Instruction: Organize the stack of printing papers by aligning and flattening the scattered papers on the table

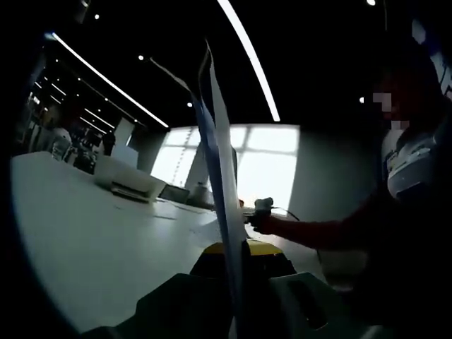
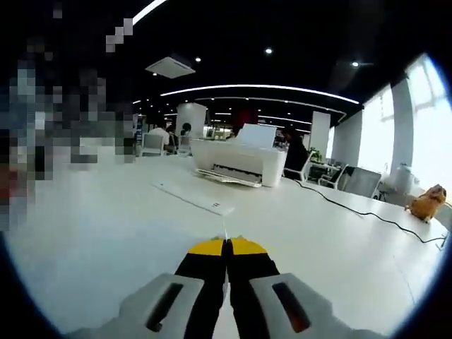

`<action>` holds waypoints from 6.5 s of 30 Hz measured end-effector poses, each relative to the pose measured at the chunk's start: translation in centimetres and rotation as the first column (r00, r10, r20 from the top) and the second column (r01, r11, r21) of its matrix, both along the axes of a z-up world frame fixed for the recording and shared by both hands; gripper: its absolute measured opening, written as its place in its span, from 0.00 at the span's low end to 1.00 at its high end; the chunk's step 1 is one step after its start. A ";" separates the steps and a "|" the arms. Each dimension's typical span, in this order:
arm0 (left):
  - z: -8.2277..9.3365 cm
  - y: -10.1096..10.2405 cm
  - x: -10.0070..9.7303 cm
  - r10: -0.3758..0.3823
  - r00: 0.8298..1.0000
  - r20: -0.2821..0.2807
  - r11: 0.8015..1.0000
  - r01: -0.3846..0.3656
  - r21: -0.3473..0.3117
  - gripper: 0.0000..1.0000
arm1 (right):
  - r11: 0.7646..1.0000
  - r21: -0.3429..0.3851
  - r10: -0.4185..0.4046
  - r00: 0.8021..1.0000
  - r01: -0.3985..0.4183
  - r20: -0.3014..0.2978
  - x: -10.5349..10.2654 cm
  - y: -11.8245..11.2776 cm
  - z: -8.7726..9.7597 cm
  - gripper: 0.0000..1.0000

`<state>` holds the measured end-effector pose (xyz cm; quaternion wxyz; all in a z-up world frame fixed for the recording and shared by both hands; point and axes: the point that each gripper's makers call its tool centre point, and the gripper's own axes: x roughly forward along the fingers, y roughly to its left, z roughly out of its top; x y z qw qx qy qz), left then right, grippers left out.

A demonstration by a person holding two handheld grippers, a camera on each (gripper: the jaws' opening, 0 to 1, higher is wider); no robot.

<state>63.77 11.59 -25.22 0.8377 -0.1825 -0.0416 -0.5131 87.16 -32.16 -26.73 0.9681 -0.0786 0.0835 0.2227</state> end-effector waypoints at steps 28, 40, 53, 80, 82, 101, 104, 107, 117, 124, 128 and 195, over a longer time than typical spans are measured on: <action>-0.7 0.1 -0.1 0.036 0.999 0.039 0.996 -0.039 0.076 0.06 | 0.998 -0.061 0.003 0.978 0.010 0.209 -9.7 3.9 13.4 0.00; -0.9 -0.4 -0.4 0.029 0.999 0.045 0.993 -0.034 0.111 0.06 | 0.998 -0.055 0.048 0.953 -0.033 0.301 -14.9 6.7 19.9 0.00; -0.6 -0.5 -0.6 0.026 1.000 0.006 0.996 -0.026 0.083 0.06 | 0.990 -0.113 0.119 0.913 -0.080 0.389 -19.9 9.3 24.8 0.00; -0.3 -0.2 -0.5 0.021 0.999 -0.029 0.999 -0.020 0.029 0.06 | 0.971 -0.163 0.232 0.837 -0.172 0.496 -27.1 13.9 31.4 0.00; -0.3 -0.2 -0.5 0.020 0.999 -0.030 0.999 -0.019 0.026 0.06 | 0.969 -0.166 0.243 0.832 -0.184 0.499 -27.5 14.4 31.6 0.00; 0.0 0.2 -0.3 0.019 1.000 -0.012 1.000 -0.019 0.011 0.06 | 0.938 -0.190 0.346 0.780 -0.290 0.521 -31.1 20.1 33.1 0.00; 0.1 0.2 -0.3 0.018 1.000 -0.012 1.000 -0.018 0.010 0.06 | 0.933 -0.196 0.359 0.777 -0.300 0.518 -31.4 20.6 33.0 0.00; 0.1 0.2 -0.3 0.016 1.000 -0.012 1.000 -0.016 0.008 0.06 | 0.930 -0.192 0.367 0.777 -0.314 0.512 -31.7 21.2 32.6 0.00; 0.1 0.2 -0.3 0.016 1.000 -0.006 1.000 -0.016 0.009 0.06 | 0.907 -0.170 0.416 0.760 -0.384 0.499 -33.6 23.8 31.0 0.00; 0.2 0.1 -0.4 0.012 1.000 -0.003 1.000 -0.012 0.009 0.06 | 0.896 -0.128 0.429 0.757 -0.425 0.492 -33.6 24.6 30.2 0.00; 0.2 0.1 -0.4 0.010 1.000 -0.002 1.000 -0.010 0.010 0.06 | 0.890 -0.072 0.424 0.760 -0.450 0.492 -32.7 25.4 29.5 0.00; 1.4 0.3 -1.6 -0.054 0.998 0.045 0.996 0.057 -0.065 0.06 | 0.782 0.463 0.343 0.909 -0.417 0.238 -20.3 32.0 15.7 0.00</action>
